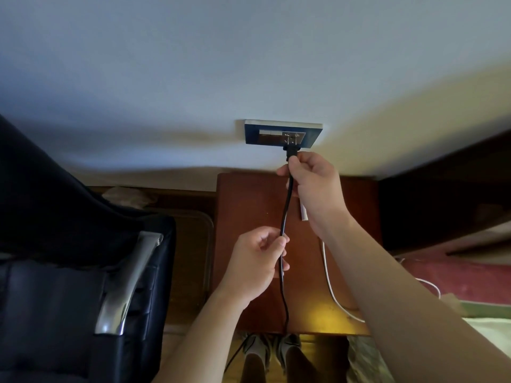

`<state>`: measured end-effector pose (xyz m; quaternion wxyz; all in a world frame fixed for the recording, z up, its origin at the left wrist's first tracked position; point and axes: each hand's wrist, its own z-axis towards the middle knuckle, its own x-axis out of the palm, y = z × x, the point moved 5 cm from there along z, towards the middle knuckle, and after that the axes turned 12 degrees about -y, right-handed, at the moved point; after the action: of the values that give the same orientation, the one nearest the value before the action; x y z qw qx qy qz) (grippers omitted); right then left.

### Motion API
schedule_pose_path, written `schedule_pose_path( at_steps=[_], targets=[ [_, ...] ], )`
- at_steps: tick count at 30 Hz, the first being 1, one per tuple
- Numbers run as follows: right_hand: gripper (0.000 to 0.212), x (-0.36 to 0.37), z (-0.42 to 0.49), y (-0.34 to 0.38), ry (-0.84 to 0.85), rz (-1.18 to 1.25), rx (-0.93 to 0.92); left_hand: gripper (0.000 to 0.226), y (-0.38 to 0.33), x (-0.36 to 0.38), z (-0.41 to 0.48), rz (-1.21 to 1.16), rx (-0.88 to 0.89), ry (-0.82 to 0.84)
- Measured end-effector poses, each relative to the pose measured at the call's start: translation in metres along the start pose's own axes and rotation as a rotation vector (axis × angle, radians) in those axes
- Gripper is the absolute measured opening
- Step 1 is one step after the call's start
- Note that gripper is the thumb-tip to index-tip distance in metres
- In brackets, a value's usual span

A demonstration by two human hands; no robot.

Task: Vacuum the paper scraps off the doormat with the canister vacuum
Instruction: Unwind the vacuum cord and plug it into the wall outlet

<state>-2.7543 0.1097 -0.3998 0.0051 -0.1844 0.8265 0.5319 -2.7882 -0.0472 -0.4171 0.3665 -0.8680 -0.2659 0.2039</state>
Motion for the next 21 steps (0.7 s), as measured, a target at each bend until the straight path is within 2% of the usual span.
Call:
schedule_pose_path(
  at_steps=[7, 14, 21],
  targets=[
    [0.014, -0.002, -0.003, 0.003, -0.047, 0.046, -0.016, 0.015, -0.001, 0.0, -0.004, -0.035, 0.003, 0.021],
    [0.025, 0.007, -0.001, -0.005, -0.036, 0.091, 0.149, 0.016, 0.001, -0.001, -0.004, -0.058, -0.011, -0.019],
    [0.025, 0.01, -0.003, -0.004, -0.141, 0.132, 0.181, 0.017, -0.003, 0.003, -0.001, -0.05, 0.02, 0.014]
  ],
)
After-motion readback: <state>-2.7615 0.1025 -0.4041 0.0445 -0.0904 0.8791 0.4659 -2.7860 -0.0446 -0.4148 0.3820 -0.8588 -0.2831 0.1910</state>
